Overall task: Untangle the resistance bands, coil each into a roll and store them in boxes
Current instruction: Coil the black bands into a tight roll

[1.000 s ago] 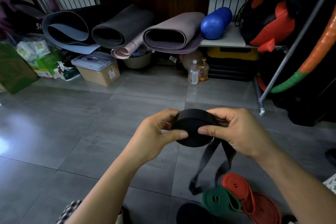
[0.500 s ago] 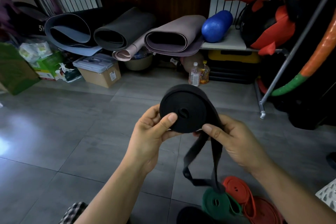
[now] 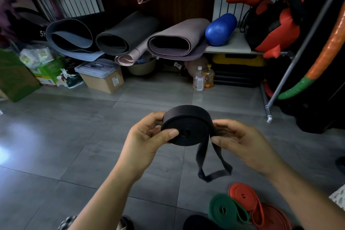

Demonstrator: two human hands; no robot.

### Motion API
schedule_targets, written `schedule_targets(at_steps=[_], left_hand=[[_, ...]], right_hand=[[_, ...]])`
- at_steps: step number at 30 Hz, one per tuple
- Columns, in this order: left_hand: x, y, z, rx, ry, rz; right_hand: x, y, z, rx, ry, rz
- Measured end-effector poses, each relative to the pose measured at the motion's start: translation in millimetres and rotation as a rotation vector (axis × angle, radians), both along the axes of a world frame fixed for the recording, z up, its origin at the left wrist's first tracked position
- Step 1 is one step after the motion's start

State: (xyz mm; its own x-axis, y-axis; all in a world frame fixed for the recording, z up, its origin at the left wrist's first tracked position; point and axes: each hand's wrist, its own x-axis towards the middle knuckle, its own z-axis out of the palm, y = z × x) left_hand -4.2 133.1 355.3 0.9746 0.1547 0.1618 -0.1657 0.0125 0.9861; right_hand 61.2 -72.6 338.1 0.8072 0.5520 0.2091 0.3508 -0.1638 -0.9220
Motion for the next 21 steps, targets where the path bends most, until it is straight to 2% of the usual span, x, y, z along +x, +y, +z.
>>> schedule_targets(at_steps=[7,11,15,16,19,21], left_hand=[[0,-1,5,-0.109,0.001,0.012],[-1,-16,0,-0.184,0.006,0.003],[-3,-28,-11,-0.290,0.098,-0.020],[-3,-26,-10,-0.198,0.109,-0.027],[0,-17,-3,0.302,0.045,-0.088],[2,-17,3,0.354,-0.014,-0.083]], right_hand=[[2,2,4,0.141,0.008,0.046],[-10,14,9,0.292,0.150,0.081],[-10,18,10,0.265,0.120,-0.013],[-8,16,11,0.236,0.122,-0.011],[-7,15,12,0.092,0.086,0.037],[-10,19,12,0.053,0.084,0.062]])
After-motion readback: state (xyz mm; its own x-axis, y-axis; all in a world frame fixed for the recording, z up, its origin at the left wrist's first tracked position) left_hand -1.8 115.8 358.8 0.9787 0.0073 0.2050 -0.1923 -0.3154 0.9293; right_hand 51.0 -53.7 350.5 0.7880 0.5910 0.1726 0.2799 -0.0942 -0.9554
